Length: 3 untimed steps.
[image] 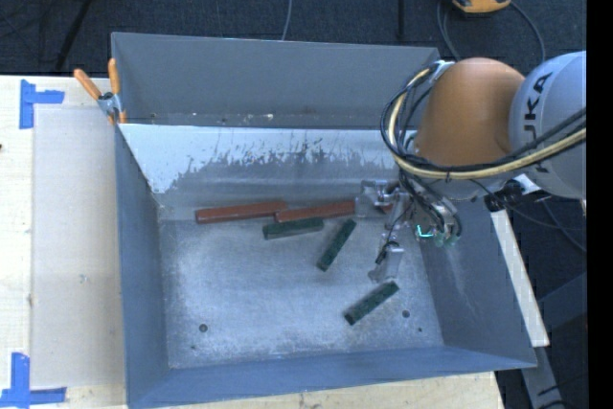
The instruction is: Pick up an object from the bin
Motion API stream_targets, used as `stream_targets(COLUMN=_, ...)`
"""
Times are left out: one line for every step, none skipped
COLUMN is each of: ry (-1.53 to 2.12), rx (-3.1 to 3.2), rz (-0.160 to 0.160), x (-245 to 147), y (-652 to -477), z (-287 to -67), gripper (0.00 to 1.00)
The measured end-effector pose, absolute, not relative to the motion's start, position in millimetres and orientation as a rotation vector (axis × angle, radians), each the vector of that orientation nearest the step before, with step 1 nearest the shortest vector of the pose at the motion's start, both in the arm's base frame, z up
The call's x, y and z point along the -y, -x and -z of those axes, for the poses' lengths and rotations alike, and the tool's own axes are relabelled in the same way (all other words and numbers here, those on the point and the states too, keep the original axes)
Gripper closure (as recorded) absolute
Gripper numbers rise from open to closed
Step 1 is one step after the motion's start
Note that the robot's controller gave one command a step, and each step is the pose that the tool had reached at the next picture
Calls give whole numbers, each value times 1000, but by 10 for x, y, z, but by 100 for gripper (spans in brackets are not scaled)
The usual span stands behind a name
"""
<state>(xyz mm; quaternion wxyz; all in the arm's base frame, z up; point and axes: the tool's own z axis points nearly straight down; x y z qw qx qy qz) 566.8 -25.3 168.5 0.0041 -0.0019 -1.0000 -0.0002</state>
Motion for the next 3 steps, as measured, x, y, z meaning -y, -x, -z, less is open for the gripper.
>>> stream_targets(ry=5, rx=3141, rz=0, x=253, y=-5686, z=-1726, gripper=0)
stream_targets(ry=-108, rx=3144, rz=0, x=393, y=-5470, z=-1326, gripper=0)
stream_targets(ry=-301, rx=3127, rz=0, x=490, y=-5403, z=-742, gripper=0)
